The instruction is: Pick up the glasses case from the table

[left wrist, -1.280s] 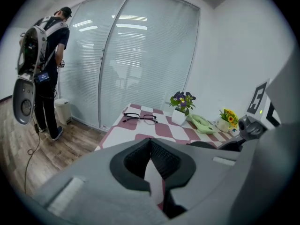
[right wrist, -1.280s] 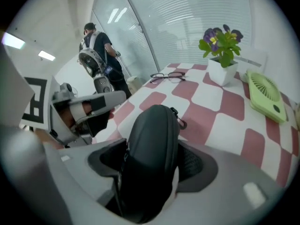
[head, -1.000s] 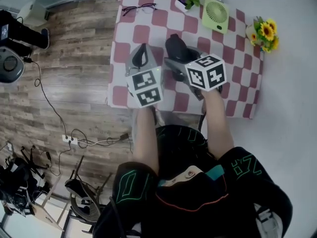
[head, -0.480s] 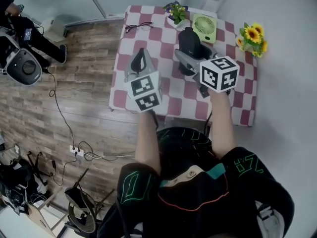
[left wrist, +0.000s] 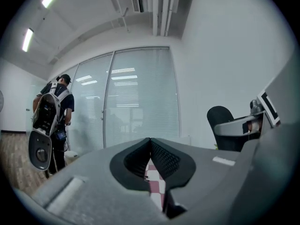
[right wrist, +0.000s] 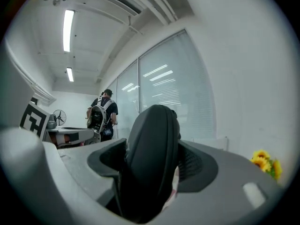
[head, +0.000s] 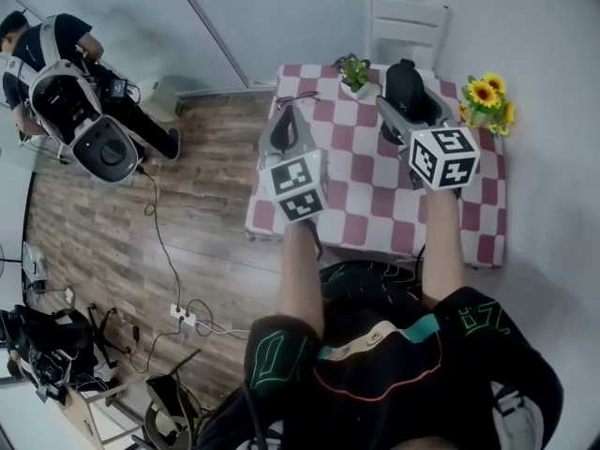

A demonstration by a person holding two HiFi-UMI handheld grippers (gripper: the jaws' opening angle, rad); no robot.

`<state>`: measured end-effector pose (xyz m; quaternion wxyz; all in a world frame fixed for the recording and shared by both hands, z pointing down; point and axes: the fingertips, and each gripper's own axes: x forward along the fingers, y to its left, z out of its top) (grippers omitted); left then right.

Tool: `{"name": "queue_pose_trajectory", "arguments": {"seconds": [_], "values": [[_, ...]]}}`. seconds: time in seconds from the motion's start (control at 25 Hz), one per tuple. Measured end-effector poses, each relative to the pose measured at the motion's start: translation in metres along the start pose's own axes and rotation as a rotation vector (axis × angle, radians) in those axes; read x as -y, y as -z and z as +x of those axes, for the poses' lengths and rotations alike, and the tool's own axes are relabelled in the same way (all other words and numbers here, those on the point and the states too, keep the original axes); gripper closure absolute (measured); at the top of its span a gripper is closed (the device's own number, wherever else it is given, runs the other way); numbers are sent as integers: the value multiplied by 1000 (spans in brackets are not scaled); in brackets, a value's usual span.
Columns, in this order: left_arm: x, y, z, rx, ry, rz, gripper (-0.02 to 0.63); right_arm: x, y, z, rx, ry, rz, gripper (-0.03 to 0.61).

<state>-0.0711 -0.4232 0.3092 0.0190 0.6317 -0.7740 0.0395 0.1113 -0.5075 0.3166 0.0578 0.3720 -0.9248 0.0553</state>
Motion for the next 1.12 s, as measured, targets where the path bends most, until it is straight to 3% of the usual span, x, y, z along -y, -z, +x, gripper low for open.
{"name": "queue_pose_trajectory", "arguments": {"seconds": [0.24, 1.12], "values": [[9, -31, -6, 59, 20, 18, 604, -1, -48, -18, 142, 25, -83, 250], [2, -37, -4, 87, 3, 44, 604, 2, -63, -14, 210, 62, -132, 250]]}}
